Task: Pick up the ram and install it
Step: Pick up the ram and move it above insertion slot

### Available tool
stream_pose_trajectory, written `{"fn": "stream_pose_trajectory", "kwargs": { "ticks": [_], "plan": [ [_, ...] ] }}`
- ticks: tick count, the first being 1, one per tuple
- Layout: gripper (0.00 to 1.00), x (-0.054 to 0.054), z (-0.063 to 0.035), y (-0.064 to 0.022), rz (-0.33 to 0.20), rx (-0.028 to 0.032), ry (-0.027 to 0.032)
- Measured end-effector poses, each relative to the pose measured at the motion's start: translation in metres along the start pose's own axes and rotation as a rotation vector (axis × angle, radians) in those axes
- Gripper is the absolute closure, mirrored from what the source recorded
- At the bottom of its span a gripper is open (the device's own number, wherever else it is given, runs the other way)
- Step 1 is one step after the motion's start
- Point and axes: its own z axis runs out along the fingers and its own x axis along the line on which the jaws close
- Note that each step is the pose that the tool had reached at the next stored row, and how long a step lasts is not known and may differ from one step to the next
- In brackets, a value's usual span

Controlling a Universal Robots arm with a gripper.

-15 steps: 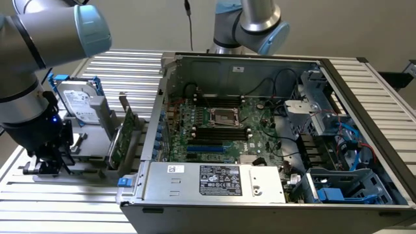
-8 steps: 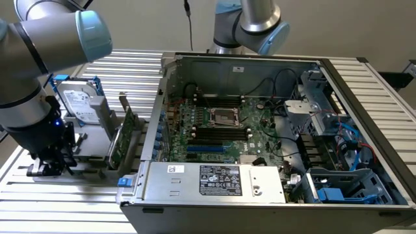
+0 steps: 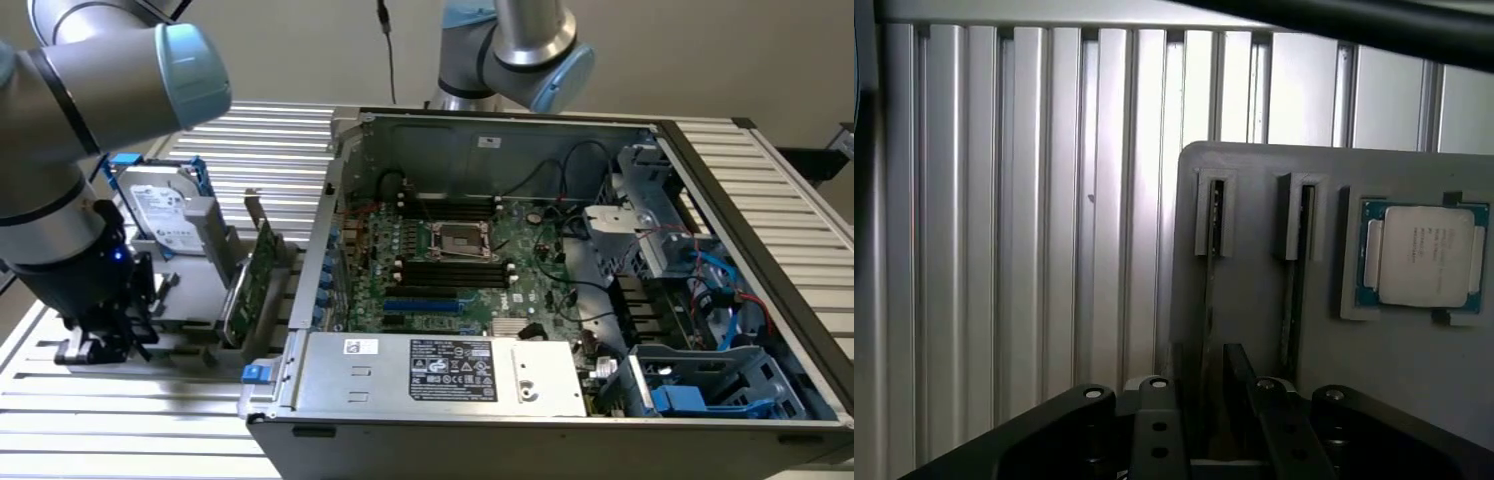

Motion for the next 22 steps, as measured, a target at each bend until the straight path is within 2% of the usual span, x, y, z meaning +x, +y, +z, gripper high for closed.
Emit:
{"fn": "stream_pose_trajectory", "kwargs": {
  "ticks": [19,20,22],
  "plan": [
    [0.69,0.0010,0.0042,-0.0058,0.003,-0.0001,-0.0047],
    [0.72,0.0011,0.0043,-0.0058,0.003,-0.0001,-0.0048],
    [0.84,0.0012,0.0044,-0.0058,0.004,-0.0001,-0.0049]
  ]
}}
